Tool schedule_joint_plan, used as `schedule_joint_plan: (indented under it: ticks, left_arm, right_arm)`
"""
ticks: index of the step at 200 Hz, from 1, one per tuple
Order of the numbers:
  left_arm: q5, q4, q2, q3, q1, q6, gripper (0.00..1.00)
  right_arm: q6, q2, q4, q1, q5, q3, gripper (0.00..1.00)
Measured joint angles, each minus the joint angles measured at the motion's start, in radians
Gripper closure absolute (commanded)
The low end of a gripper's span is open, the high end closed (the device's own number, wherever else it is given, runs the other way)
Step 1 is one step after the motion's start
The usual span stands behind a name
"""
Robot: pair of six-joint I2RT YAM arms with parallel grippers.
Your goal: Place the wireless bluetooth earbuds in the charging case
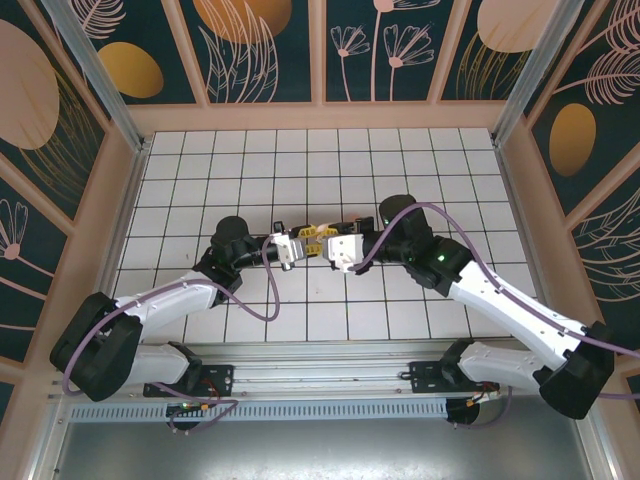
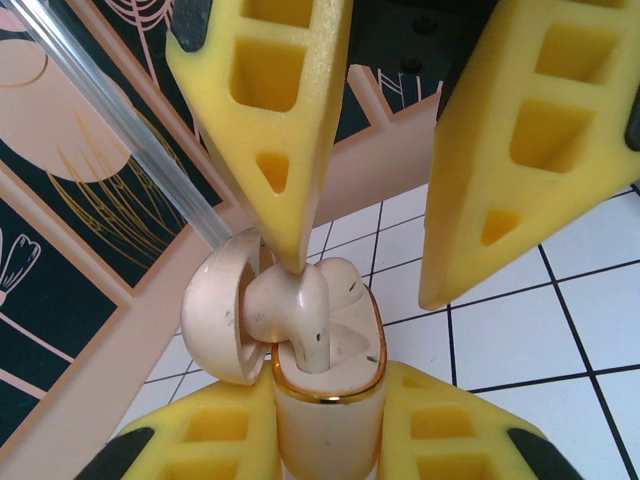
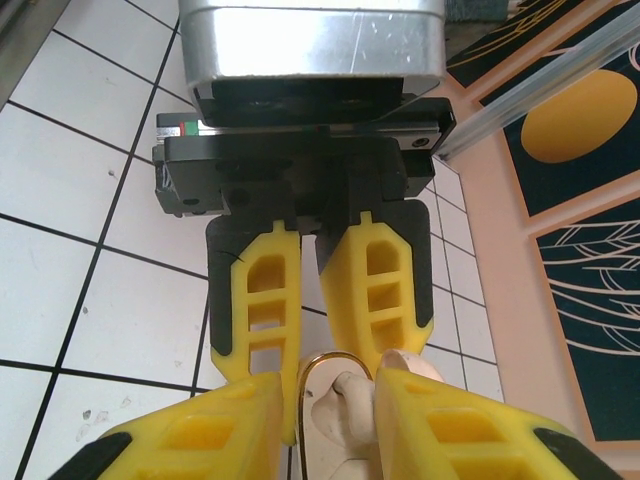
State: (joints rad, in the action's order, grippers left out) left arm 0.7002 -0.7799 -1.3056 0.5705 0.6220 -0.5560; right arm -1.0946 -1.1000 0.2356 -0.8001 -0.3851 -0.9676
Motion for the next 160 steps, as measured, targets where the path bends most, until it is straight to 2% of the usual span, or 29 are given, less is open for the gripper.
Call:
schedule_joint_plan:
  ticks: [52,114,160]
  left_arm:
    - [-0.002,0.0,0.0,0.0,0.0,0.0,0.8]
    - [0.005,0.001,0.004,0.0,0.002,0.0,0.81]
    - [-0.003,0.025,0.005,0.0,0.002,0.0,0.81]
  right_arm:
    - [0.0,-0.01,0.011,0.0,0.007,-0.015,0.69]
    - [-0.005,-0.029,0.044,-0.002,0.073,-0.048,0.68]
    - [-0.008,-0.045,0.068,-0.002,0.082,-0.06,0.71]
